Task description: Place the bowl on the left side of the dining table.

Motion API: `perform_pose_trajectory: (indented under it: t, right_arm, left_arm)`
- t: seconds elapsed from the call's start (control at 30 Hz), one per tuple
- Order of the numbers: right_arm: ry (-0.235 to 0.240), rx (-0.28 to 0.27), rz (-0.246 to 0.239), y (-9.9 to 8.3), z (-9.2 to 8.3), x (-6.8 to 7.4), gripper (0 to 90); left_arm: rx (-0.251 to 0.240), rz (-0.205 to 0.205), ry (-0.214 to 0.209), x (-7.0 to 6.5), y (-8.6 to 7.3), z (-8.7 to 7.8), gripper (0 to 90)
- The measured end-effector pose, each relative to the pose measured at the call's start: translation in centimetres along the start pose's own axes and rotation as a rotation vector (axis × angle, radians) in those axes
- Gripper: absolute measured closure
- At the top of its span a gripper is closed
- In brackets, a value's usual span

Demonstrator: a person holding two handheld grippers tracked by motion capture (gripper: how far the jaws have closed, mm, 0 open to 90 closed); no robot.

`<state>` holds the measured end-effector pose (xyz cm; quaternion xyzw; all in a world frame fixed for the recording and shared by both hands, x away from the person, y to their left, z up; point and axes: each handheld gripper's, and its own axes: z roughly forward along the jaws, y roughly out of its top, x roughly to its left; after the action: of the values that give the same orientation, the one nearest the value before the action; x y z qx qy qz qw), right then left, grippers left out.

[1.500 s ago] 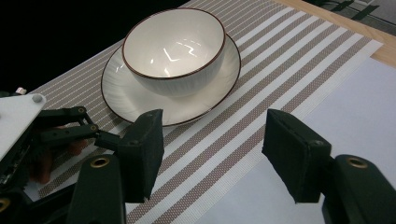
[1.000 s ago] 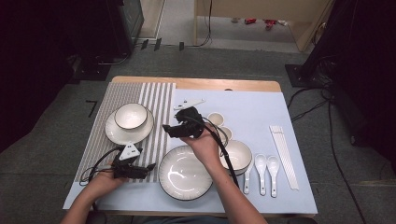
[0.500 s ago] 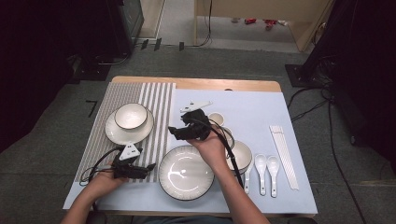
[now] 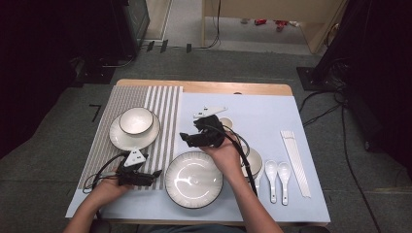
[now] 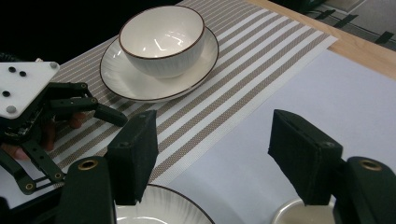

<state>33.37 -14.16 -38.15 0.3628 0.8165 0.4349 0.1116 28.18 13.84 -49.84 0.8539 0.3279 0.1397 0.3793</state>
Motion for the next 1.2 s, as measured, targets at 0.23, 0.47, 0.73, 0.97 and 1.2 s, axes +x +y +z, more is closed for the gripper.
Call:
perform_pose_trajectory:
  t: [0.23,0.47,0.73,0.97,1.2]
  right_arm:
    - [0.011,-0.003,0.001,-0.3,-0.6,-0.1,32.3]
    - [-0.001,0.0,0.002,-0.8,-1.3,-0.5,32.3]
    - [-0.006,-0.003,0.006,-1.2,-2.0,-0.9,32.3]
    - [-0.012,-0.006,0.007,-1.3,-2.7,-1.2,32.3]
    - [0.011,0.003,0.027,-1.6,-3.2,-1.7,32.2]
  left_arm:
    - [0.0,0.0,0.0,0.0,0.0,0.0,18.9]
    - [0.0,-0.001,0.0,0.0,0.0,0.0,18.9]
    - [-0.001,-0.001,-0.001,0.0,0.0,0.0,18.9]
    - [-0.001,-0.001,-0.001,0.0,0.0,0.0,18.9]
    - [-0.001,-0.001,-0.001,0.0,0.0,0.0,18.9]
